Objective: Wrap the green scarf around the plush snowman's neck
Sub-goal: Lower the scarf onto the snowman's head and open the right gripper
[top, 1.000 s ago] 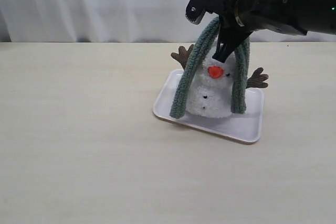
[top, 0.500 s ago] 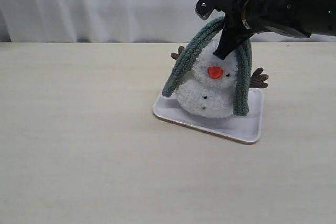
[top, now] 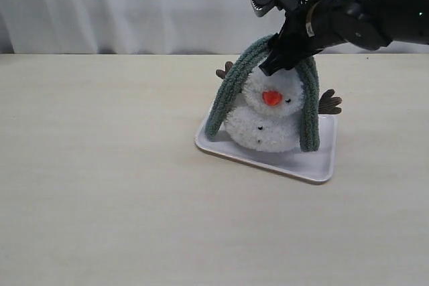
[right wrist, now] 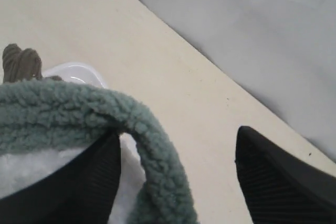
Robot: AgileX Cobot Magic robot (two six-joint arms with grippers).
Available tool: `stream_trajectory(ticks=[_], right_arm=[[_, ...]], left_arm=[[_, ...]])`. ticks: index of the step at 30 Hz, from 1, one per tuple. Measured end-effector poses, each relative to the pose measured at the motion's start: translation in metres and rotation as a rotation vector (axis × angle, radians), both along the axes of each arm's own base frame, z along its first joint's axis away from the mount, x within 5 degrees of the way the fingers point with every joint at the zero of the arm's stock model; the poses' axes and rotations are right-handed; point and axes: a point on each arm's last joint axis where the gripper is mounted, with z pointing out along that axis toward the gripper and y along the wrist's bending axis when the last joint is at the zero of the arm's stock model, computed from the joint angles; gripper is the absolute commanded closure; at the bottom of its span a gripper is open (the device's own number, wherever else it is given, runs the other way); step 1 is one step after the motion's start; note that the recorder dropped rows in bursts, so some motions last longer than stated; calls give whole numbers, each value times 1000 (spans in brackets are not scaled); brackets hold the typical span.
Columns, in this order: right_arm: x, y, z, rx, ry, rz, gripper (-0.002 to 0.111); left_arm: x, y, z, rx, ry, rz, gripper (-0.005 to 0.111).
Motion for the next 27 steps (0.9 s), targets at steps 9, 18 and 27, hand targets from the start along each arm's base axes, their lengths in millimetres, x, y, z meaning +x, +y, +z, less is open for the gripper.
stream_trajectory(ticks=[9,18,27], right_arm=[[2,-2,29,127,91,-177,55],[7,-32,34,296,222,-315,77],[4,-61,6,505,403,-203,77]], left_arm=[[0,0,0,0,0,0,107],[0,0,0,0,0,0,107],[0,0,0,0,0,0,107]])
